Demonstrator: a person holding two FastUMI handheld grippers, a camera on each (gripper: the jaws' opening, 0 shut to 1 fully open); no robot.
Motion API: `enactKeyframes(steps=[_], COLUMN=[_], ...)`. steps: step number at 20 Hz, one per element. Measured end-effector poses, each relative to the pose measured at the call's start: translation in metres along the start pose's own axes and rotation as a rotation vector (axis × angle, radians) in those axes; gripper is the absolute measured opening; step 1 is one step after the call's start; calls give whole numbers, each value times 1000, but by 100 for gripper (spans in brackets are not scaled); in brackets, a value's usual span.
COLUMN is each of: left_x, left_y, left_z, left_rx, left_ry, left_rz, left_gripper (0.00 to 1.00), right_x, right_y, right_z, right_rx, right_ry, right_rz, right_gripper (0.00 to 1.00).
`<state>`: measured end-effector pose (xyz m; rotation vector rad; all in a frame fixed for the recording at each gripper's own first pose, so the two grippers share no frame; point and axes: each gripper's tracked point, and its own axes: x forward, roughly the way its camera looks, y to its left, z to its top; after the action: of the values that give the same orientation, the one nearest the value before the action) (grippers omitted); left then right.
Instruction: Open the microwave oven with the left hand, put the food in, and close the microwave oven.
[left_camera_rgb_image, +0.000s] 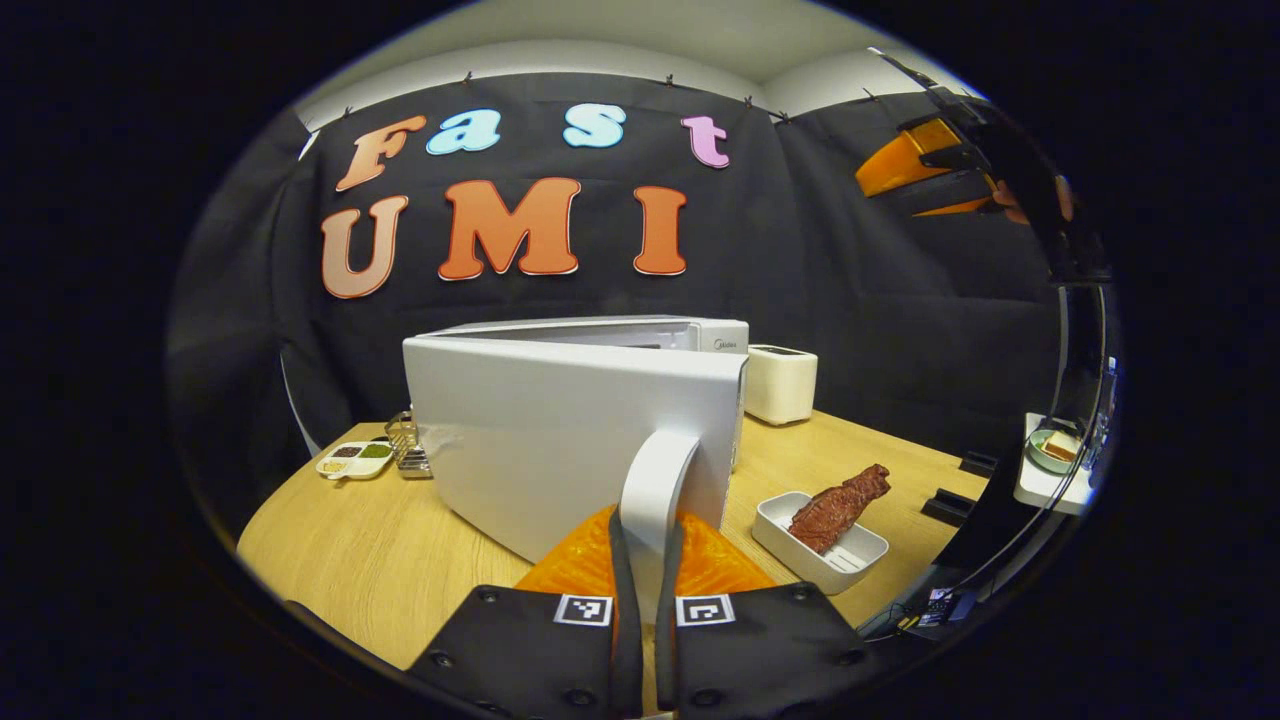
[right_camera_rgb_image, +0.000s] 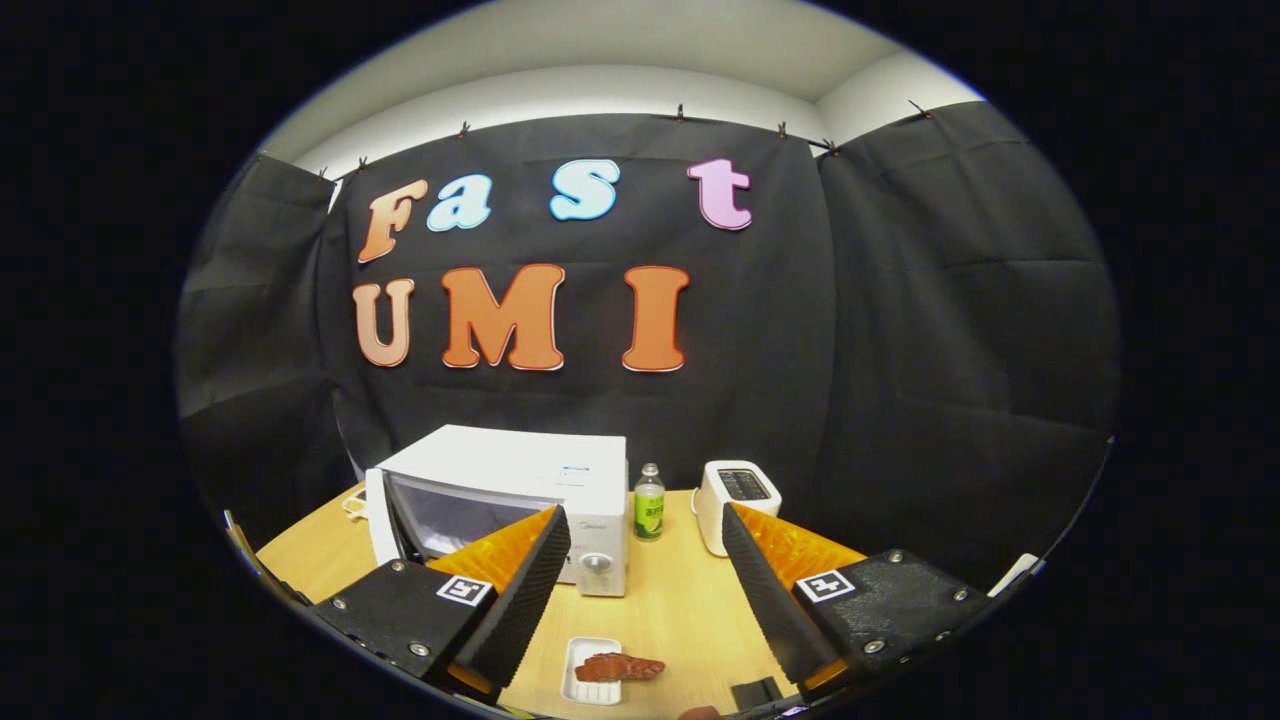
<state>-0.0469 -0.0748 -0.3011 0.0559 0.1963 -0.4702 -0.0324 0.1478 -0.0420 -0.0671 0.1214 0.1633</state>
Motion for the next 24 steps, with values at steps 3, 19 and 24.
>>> enactKeyframes(steps=[3,19,24], left_x=[-29,-197,-201], left_y=[29,212,232], left_z=[-8,-12,42], left_rx=[-6,-77,-82], left_ry=[9,117,47], left_rz=[32,507,558], left_gripper=[8,100,100], right_x=[-5,11,26], right_y=[36,130,105], right_z=[4,5,1], right_rx=[-23,74,134], right_ry=[-11,-45,-62], right_rz=[38,187,139], right_gripper=[95,95,95])
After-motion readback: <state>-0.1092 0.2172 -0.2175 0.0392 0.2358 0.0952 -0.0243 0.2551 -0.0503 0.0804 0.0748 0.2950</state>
